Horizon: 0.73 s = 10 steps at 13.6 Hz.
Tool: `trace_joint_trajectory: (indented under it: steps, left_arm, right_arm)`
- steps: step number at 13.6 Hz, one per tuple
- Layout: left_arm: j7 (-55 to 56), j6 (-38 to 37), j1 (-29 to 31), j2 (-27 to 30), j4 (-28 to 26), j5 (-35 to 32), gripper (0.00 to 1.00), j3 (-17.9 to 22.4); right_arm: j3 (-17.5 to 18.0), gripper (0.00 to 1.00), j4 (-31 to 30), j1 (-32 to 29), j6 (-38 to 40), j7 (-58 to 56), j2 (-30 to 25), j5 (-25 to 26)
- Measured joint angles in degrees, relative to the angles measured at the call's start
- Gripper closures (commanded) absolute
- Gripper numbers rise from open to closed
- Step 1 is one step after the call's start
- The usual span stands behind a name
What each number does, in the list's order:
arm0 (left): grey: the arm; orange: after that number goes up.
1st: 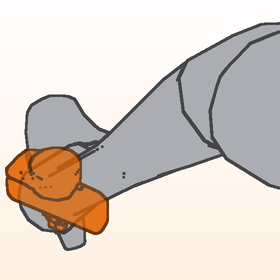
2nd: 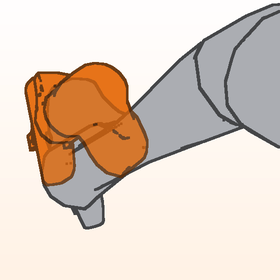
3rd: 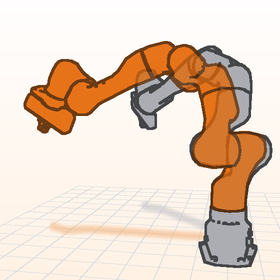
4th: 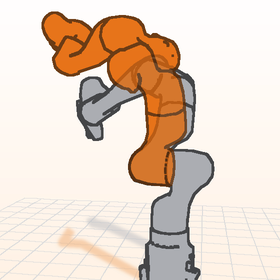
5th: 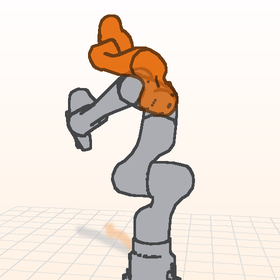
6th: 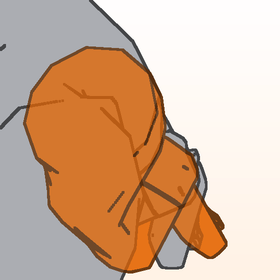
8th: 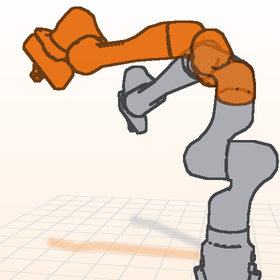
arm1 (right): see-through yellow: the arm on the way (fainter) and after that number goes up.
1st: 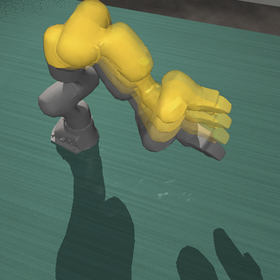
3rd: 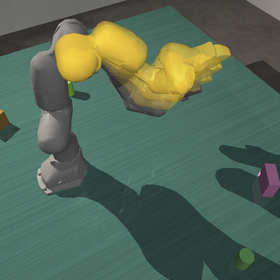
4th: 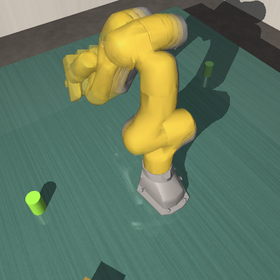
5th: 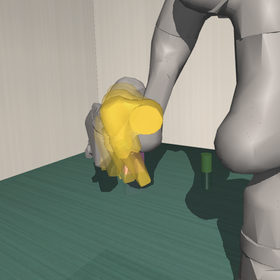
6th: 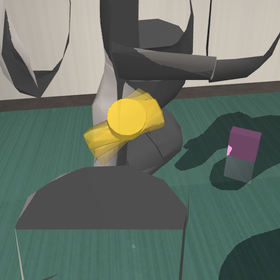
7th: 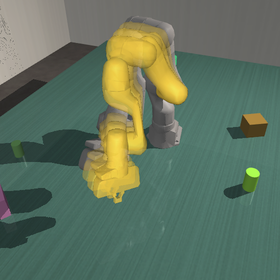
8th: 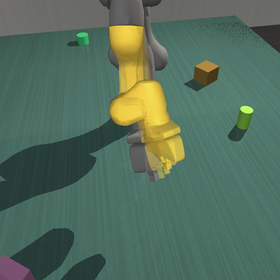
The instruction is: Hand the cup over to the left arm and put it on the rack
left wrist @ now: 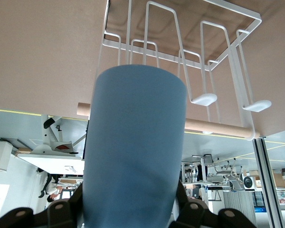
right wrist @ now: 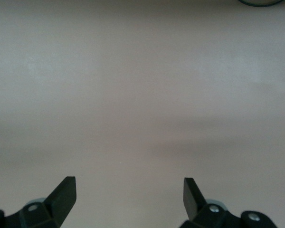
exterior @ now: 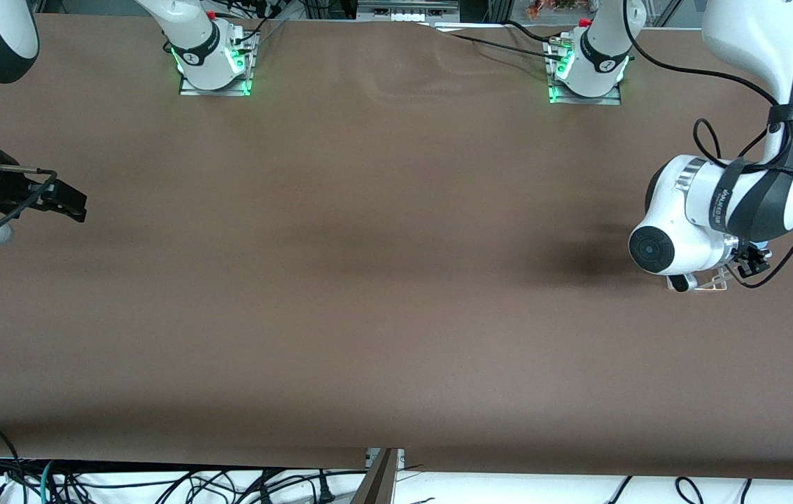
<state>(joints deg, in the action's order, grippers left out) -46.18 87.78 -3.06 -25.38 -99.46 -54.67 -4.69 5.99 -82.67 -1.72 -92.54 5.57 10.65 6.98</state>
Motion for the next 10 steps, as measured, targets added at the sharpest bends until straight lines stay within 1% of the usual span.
trace_joint_trajectory:
  steps: [6,7,8,9,10]
  left_arm:
    - [2.2,1.2,0.0,-1.3,-0.6,-1.5,0.99,0.0]
    - [2.6,1.3,0.0,-1.5,-0.9,-1.6,0.95,0.0]
    - [2.9,1.5,0.0,-1.5,-1.2,-1.6,0.68,0.0]
    - [3.1,1.8,0.0,-1.5,-1.4,-1.6,0.01,0.0]
    - [3.2,2.2,0.0,-1.5,-1.5,-1.6,0.0,0.1]
  right_arm:
    - [0.0,0.0,0.0,-0.5,0.2,-0.1,0.0,-0.5]
    - [0.0,0.0,0.0,-0.5,0.2,-0.1,0.0,-0.9]
    - [0.0,0.0,0.0,-0.5,0.2,-0.1,0.0,-1.2]
    - [0.0,0.0,0.0,-0.5,0.2,-0.1,0.0,-1.3]
    - [-0.1,0.0,0.0,-0.6,0.2,-0.1,0.0,-1.4]
